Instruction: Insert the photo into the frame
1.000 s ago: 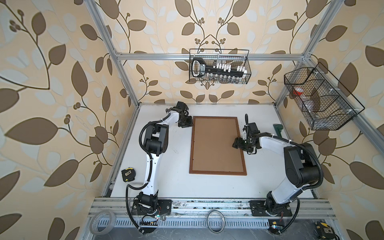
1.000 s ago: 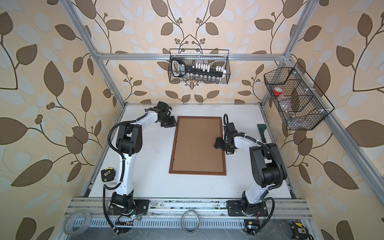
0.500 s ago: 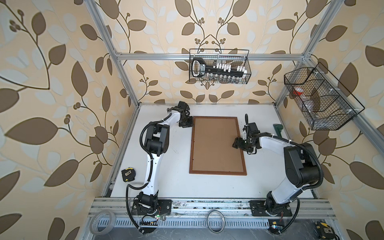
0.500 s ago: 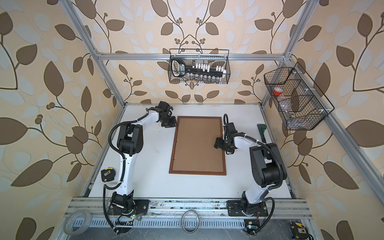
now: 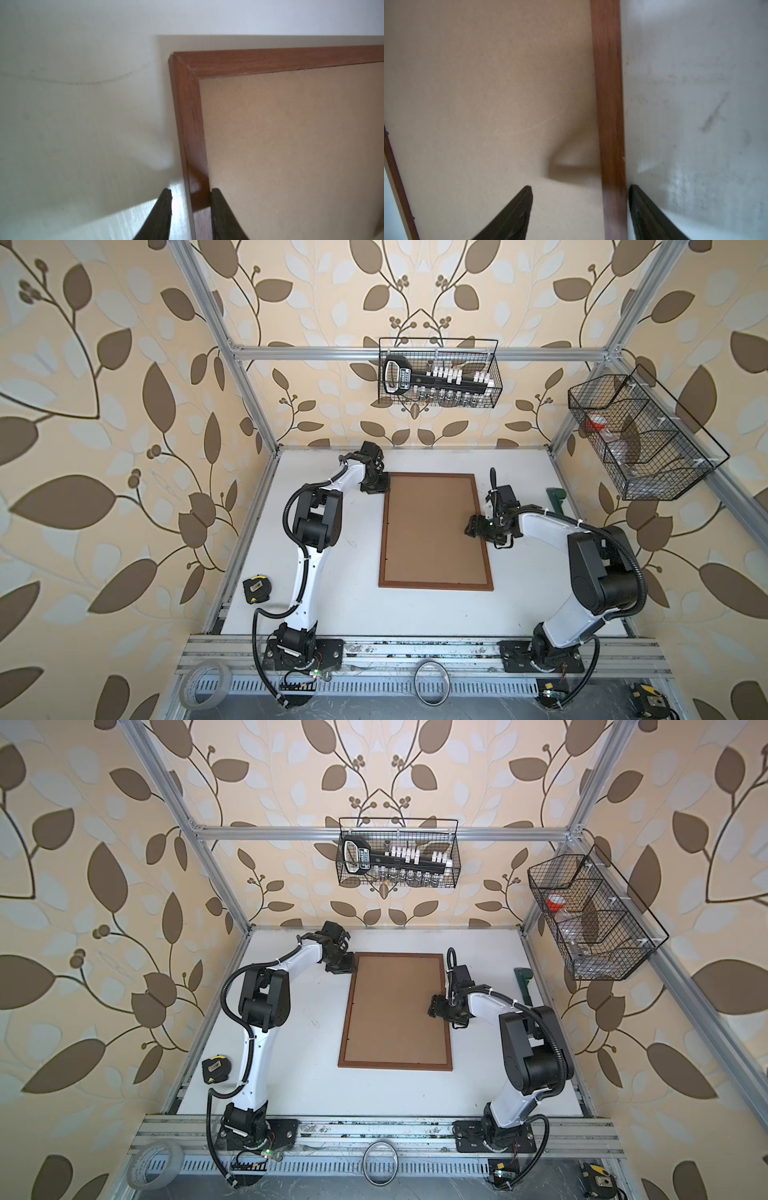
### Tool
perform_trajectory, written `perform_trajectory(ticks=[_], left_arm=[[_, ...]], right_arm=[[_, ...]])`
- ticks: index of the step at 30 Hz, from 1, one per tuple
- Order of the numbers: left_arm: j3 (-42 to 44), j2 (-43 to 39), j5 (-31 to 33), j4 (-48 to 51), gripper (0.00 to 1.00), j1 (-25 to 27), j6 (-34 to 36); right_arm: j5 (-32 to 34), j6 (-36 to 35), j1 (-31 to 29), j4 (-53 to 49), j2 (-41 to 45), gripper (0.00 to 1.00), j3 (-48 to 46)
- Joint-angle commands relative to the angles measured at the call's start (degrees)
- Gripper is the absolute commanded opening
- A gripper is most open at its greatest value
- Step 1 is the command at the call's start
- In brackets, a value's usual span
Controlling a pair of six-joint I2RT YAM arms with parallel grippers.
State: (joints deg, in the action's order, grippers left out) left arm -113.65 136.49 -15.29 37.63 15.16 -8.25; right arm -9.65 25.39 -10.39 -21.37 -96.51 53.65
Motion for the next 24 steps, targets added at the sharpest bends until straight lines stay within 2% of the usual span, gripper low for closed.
perform_trajectory(ticks=[1,9,17,22,24], left_arm=[[-0.09,3.07,4.33,4.32,0.33,1.67,2.18],[2.02,3.84,8.74,4.73,0.32,3.89,2.15],[0.06,7.07,14.36,7.38,0.3,6.37,1.31],[-1.84,8.16,11.51,8.42,0.29,6.29,-0.31],[-3.09,6.33,8.64,7.7,0.34,6.32,-1.35]], right_arm=[[0.59,-1.05,-0.28,-2.37,-1.73,0.74,0.31],[0.66,-1.01,-0.24,-2.32,-1.54,0.74,0.26],[0.85,-0.95,-0.18,-2.62,-1.36,0.74,0.58],[1.06,-0.95,-0.24,-3.36,-0.97,0.74,1.05],[1.38,-0.95,-0.16,-4.14,-0.73,0.74,1.85]])
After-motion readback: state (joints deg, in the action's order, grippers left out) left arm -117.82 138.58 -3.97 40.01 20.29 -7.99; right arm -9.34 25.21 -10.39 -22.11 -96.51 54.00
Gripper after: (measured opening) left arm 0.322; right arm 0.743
